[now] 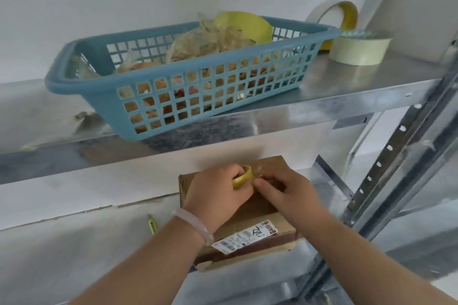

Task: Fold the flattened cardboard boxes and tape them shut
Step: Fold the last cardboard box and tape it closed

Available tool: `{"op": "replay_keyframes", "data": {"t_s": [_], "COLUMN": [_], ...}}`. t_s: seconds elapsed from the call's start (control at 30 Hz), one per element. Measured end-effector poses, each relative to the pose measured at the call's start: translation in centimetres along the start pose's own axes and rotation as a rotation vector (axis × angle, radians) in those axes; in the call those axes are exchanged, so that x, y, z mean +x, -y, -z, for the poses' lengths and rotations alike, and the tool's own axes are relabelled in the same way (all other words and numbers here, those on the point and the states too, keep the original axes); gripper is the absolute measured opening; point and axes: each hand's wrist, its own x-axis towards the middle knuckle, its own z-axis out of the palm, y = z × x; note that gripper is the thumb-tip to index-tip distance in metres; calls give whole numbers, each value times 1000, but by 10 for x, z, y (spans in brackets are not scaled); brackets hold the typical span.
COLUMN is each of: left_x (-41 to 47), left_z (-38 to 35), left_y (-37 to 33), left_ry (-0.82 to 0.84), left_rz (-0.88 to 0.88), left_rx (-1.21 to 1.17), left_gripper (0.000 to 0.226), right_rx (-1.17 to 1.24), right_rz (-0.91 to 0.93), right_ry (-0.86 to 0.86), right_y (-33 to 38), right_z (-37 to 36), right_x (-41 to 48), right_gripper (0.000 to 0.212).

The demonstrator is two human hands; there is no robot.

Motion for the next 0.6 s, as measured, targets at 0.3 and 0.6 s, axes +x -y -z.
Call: {"op": "replay_keyframes", "data": {"t_s": [0.3,0.6], "left_x": [0,-4], "left_z": [-3,5], "left_y": [-7,16], "left_ry": [68,153], "left_rz": [-76,-70], "left_rx": [25,-106], "left_gripper": [28,17], "right_rx": [97,246], "right_rz": [-202,-280], "right_ry": [-77,-19], "right_y": [-10,-13], "right_z": [-4,12], "right_x": [6,16], "right_gripper": [18,23]}}
